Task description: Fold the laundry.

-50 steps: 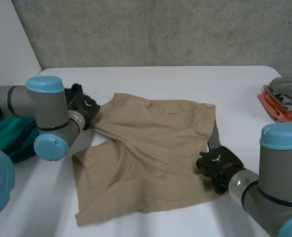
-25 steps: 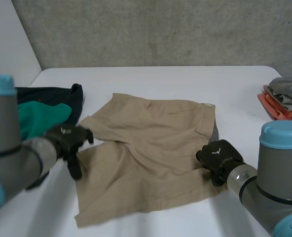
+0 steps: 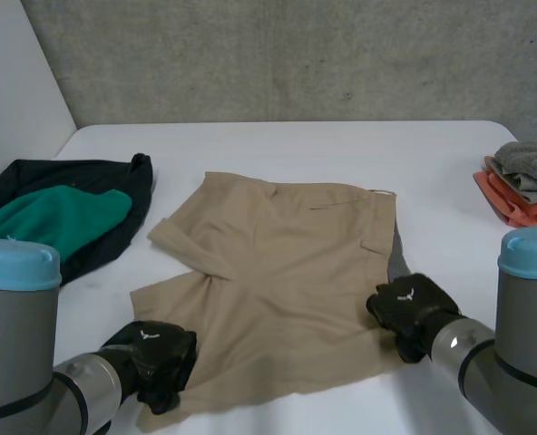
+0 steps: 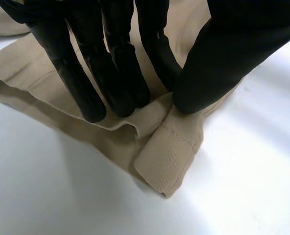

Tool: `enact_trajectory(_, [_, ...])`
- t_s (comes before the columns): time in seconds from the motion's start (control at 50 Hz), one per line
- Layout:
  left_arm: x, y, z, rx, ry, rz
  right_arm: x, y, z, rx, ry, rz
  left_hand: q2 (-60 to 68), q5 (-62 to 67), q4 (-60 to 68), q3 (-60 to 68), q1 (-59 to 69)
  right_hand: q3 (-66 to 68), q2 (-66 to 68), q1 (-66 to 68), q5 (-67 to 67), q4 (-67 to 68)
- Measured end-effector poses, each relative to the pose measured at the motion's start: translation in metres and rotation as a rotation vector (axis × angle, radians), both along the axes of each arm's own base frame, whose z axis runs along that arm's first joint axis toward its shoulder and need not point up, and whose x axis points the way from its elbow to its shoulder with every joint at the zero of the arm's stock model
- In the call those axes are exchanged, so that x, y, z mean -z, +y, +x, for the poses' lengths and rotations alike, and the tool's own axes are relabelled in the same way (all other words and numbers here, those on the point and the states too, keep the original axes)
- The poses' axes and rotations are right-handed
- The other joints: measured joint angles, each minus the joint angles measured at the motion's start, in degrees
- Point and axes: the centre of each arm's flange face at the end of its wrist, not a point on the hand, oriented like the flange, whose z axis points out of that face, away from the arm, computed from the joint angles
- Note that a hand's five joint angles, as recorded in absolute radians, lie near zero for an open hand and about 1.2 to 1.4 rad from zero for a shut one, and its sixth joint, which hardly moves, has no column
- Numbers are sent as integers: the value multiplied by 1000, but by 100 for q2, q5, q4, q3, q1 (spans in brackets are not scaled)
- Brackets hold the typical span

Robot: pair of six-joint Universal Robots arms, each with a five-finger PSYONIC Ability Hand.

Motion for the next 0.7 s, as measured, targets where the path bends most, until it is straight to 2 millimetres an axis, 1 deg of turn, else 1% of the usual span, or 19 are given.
enact_trajectory(0.04, [0,4,1,11,-25,8,1,7,-4,-22,38,27,23,-1,24,27,0,0,43,0,0,0])
enact_trajectory(0.1, [-1,16,5,56,-95,28,3,22,-14,-88,148,92,24,0,32,29,0,0,49,0,0,1])
enact_trajectory(0.2, [-7,31,8,147,-194,46,2,33,-25,-165,253,130,25,0,34,29,0,0,90,0,0,1])
enact_trajectory(0.3, [-16,35,5,208,-238,29,-5,32,-25,-173,258,113,45,54,34,29,9,0,90,0,0,1])
enact_trajectory(0.34, [-22,32,2,218,-241,0,-10,27,-23,-161,236,88,46,95,35,29,40,0,90,0,1,1])
enact_trajectory(0.38, [-27,24,-3,214,-235,-42,-15,19,-20,-145,207,60,46,99,36,29,40,11,90,0,0,1])
enact_trajectory(0.42, [-32,9,-11,196,-218,-111,-21,7,-16,-117,160,15,47,99,37,30,40,24,90,0,0,1])
enact_trajectory(0.46, [-37,-12,-21,169,-193,-192,-27,-8,-10,-86,104,-36,47,99,37,30,40,25,90,0,1,1])
enact_trajectory(0.48, [-39,-25,-26,152,-176,-242,-30,-17,-7,-69,76,-64,52,99,39,39,40,25,90,0,0,1])
enact_trajectory(0.5, [-40,-30,-28,146,-170,-261,-32,-21,-6,-60,61,-78,52,99,39,42,40,25,90,0,0,1])
enact_trajectory(0.52, [-43,-53,-36,121,-142,-342,-35,-35,0,-33,16,-125,54,99,39,51,40,25,90,0,0,1])
enact_trajectory(0.54, [-45,-65,-40,109,-127,-386,-37,-42,2,-21,-3,-147,55,99,39,54,40,25,90,0,0,1])
enact_trajectory(0.56, [-48,-87,-48,88,-100,-466,-38,-56,7,3,-38,-193,57,99,40,55,40,25,90,0,0,1])
enact_trajectory(0.58, [-50,-98,-51,79,-86,-505,-39,-64,10,16,-56,-220,57,99,40,55,40,25,90,0,1,1])
enact_trajectory(0.62, [-53,-127,-61,56,-51,-610,-39,-82,17,46,-92,-282,57,99,40,55,40,25,90,0,0,1])
enact_trajectory(0.64, [-55,-145,-66,44,-31,-673,-39,-91,20,60,-107,-314,58,99,40,55,40,25,90,0,0,1])
enact_trajectory(0.66, [-57,-161,-71,35,-13,-726,-38,-106,25,87,-128,-368,58,99,41,55,40,25,90,0,1,1])
enact_trajectory(0.7, [-56,-184,-79,25,10,-799,-36,-123,31,120,-147,-430,58,99,41,55,40,25,90,0,0,1])
